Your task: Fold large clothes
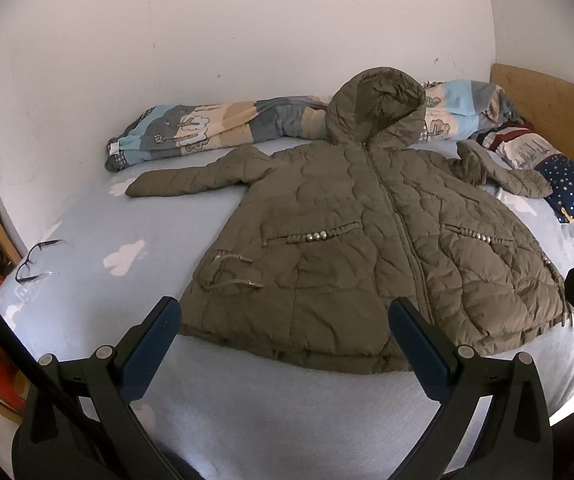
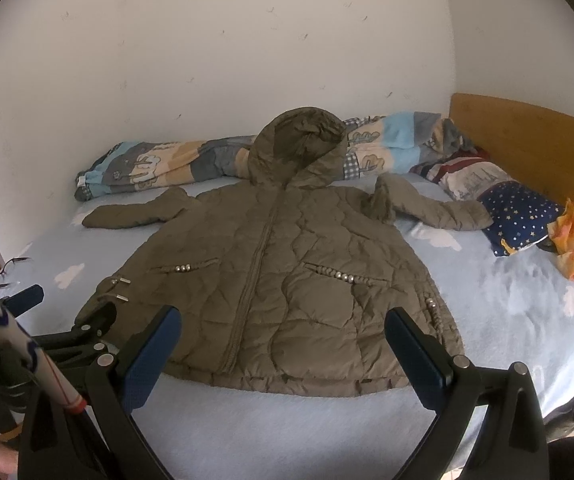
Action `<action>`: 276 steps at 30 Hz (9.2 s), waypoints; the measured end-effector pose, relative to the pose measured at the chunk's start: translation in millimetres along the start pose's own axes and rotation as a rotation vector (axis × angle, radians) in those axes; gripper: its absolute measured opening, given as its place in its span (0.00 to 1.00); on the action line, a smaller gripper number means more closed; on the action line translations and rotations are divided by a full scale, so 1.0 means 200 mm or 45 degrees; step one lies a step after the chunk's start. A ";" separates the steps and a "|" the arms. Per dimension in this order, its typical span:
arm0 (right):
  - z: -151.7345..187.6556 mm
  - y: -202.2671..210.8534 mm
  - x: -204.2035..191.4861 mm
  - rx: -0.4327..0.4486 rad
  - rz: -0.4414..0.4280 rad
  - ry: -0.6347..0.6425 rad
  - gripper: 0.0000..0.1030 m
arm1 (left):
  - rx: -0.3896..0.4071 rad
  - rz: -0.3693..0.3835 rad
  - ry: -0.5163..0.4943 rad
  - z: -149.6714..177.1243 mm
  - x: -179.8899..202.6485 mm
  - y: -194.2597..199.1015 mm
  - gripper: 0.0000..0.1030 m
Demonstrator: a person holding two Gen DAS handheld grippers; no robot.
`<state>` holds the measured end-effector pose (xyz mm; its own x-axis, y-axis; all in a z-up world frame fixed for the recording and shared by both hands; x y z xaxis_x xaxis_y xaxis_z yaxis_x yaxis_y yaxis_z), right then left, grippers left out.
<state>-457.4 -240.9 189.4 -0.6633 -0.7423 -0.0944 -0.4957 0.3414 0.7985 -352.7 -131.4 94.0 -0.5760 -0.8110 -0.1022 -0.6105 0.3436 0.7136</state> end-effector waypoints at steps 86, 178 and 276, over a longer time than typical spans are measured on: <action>-0.24 -0.84 1.03 -0.509 -0.289 -0.299 0.16 | -0.736 0.341 0.087 -0.23 -0.60 -0.94 0.14; -1.30 -1.32 2.72 0.044 -0.041 -1.045 0.15 | -0.278 0.185 -0.219 -0.66 -0.05 -1.10 0.77; -0.86 -0.78 0.34 -0.168 -0.221 -0.226 0.57 | -0.360 0.239 0.268 -0.94 -0.46 -1.19 0.82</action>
<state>-328.6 -443.4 160.3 -0.6682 -0.6668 -0.3299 -0.5411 0.1313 0.8306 -52.0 -227.7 64.6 -0.5212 -0.8360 0.1718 -0.3143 0.3751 0.8721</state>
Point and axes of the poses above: each gripper's, at about its wrist camera, not at the fingertips, and y roughly against the way its jaws point, x to its right, z to its underside, the point moved 8 cm from there along -y, roughly the way its jaws point, and after that the axes turned 9 degrees about -x, right-handed, at the moved point
